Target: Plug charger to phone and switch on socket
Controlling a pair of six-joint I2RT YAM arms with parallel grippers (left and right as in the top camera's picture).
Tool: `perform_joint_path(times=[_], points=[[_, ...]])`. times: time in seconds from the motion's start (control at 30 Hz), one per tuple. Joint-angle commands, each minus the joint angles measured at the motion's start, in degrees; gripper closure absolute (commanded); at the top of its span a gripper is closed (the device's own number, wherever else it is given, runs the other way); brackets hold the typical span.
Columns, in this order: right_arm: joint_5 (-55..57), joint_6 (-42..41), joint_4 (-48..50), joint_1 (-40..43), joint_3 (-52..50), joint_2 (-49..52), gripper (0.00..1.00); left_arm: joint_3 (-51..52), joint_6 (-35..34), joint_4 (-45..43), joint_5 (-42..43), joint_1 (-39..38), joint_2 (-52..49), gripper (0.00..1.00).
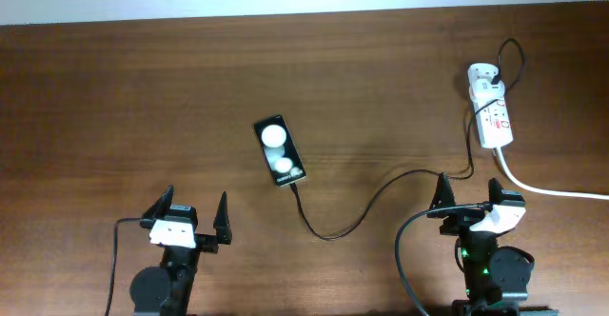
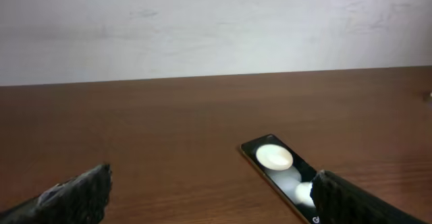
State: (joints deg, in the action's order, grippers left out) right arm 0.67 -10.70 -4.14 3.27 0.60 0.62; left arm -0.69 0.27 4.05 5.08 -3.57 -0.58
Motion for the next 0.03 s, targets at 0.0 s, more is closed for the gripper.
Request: perform_joint_path(times=[0.0], points=[[1.1, -0.1, -0.4, -0.3, -0.3, -0.4, 0.01, 0.2, 0.9, 0.3, -0.4, 0.4, 0.3, 0.01]])
